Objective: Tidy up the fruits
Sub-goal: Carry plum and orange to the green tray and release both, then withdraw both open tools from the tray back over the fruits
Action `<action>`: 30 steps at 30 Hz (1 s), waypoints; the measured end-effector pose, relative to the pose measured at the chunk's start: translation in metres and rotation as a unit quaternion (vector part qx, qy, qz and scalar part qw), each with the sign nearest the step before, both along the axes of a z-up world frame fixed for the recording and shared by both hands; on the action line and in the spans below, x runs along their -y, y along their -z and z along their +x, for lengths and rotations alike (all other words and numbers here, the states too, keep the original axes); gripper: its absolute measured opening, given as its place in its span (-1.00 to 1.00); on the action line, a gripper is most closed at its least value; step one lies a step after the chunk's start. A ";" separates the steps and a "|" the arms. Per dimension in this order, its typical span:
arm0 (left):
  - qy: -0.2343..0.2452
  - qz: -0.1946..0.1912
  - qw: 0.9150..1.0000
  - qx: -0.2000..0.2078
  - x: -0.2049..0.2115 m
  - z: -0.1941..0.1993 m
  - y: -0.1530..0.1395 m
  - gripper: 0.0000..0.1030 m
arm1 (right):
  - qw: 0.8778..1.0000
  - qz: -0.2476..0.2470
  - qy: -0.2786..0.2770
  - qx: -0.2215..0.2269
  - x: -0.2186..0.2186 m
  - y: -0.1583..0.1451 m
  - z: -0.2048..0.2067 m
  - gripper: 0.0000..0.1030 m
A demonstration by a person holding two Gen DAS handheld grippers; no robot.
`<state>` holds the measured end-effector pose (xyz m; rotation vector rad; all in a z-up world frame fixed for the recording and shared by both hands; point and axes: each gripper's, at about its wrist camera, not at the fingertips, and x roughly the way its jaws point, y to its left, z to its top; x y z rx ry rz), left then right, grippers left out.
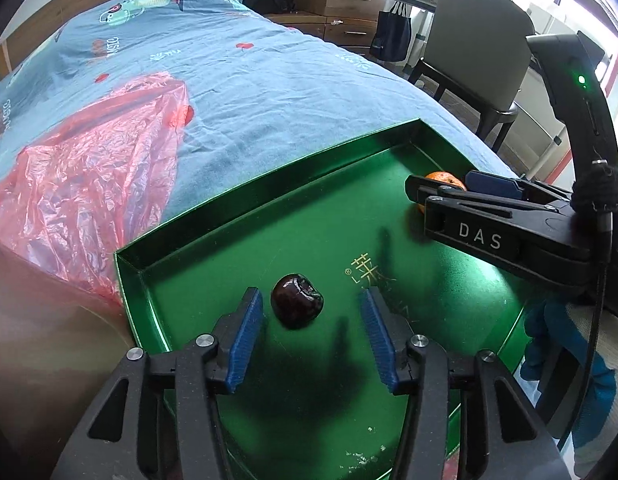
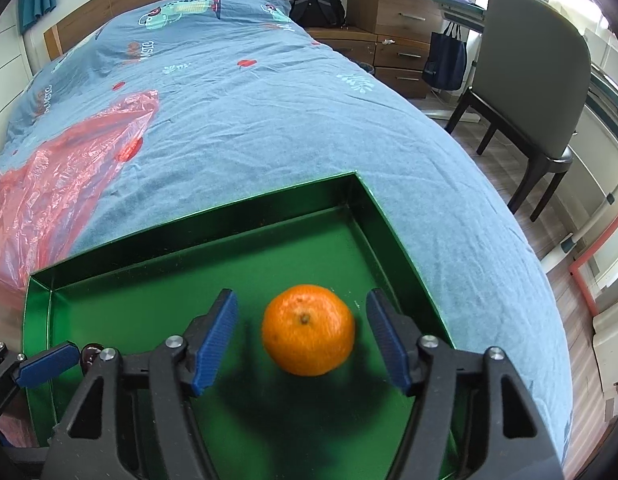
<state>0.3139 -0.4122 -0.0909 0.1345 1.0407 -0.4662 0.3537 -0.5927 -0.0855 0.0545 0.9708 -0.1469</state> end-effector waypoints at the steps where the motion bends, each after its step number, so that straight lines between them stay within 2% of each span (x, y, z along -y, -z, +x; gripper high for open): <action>1: 0.001 -0.002 1.000 0.002 -0.001 -0.003 -0.004 -0.09 | 1.000 0.001 0.004 0.005 0.001 -0.004 -0.003 1.00; 5: 0.012 -0.011 1.000 0.013 -0.006 -0.021 -0.022 -0.06 | 0.999 0.007 0.014 0.029 0.003 -0.026 -0.024 1.00; 13: 0.036 -0.026 0.998 0.032 -0.023 -0.079 -0.056 0.02 | 0.997 -0.011 0.024 0.072 -0.011 -0.066 -0.088 1.00; 17: 0.043 -0.027 0.998 0.040 -0.037 -0.109 -0.066 0.03 | 0.997 -0.017 0.036 0.069 -0.020 -0.069 -0.120 1.00; 23: 0.044 -0.022 0.997 0.056 -0.072 -0.154 -0.075 0.03 | 0.996 0.014 0.047 0.080 -0.034 -0.073 -0.164 1.00; 30: 0.024 -0.013 0.998 0.061 -0.128 -0.184 -0.079 0.03 | 0.993 0.023 0.001 0.114 -0.088 -0.090 -0.199 1.00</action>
